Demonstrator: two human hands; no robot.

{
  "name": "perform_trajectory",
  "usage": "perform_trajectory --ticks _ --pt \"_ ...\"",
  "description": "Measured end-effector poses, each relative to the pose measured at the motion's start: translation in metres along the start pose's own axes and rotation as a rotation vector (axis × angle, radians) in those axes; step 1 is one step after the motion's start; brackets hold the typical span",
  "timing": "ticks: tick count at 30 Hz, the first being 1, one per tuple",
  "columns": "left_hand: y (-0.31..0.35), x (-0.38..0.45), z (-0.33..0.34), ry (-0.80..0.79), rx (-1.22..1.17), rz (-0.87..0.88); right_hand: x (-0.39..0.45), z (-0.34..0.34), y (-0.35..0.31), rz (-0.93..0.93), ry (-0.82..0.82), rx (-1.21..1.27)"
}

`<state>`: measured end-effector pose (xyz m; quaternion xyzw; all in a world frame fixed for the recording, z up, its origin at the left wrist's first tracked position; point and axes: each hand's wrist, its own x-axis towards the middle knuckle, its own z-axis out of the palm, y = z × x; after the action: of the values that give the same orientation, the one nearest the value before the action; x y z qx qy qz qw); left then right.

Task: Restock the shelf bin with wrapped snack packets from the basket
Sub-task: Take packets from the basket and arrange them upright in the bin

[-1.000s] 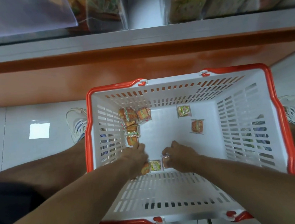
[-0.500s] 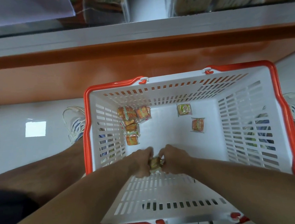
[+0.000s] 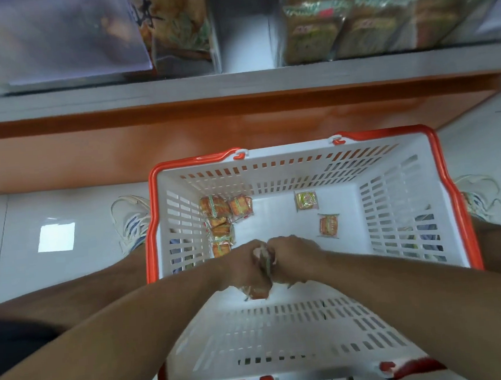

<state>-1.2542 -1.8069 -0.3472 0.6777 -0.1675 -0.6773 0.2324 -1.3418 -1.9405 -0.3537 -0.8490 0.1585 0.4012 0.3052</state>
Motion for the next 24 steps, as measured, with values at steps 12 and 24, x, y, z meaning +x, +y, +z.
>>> perform_trajectory --ticks 12,24 --pt "0.188 -0.139 -0.007 0.153 -0.297 0.349 -0.206 -0.206 -0.078 -0.156 0.381 -0.653" --pt "0.257 -0.231 -0.017 0.243 -0.600 0.681 -0.292 -0.276 -0.049 -0.471 0.451 1.206"
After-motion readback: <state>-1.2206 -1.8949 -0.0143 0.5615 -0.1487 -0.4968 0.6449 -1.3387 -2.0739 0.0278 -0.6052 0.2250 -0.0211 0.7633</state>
